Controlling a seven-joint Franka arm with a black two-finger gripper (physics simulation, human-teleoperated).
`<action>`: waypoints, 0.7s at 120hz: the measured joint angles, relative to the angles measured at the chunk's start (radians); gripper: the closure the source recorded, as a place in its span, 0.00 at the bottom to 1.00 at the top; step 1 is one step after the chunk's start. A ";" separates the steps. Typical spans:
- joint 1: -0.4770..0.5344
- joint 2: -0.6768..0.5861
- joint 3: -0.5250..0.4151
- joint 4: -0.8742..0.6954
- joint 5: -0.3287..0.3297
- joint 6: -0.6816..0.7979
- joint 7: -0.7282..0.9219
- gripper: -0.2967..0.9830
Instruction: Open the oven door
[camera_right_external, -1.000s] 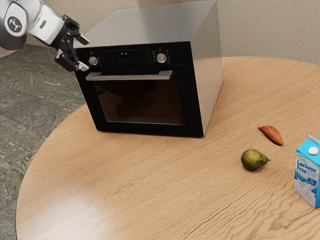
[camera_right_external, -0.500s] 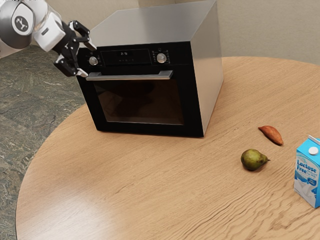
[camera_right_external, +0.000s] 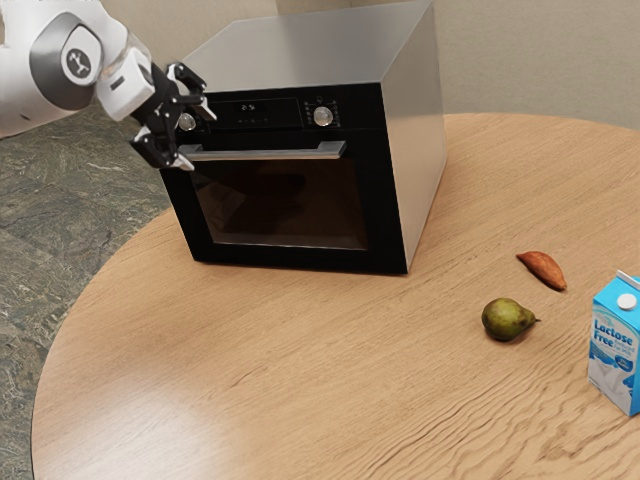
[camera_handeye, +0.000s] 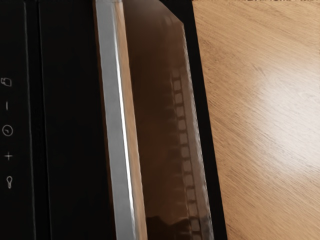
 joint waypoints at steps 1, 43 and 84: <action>0.000 0.001 0.000 0.001 0.000 0.000 0.001 0.23; -0.009 0.024 -0.021 0.005 0.000 0.004 0.036 0.23; -0.009 0.023 -0.021 -0.017 0.025 0.018 0.056 0.23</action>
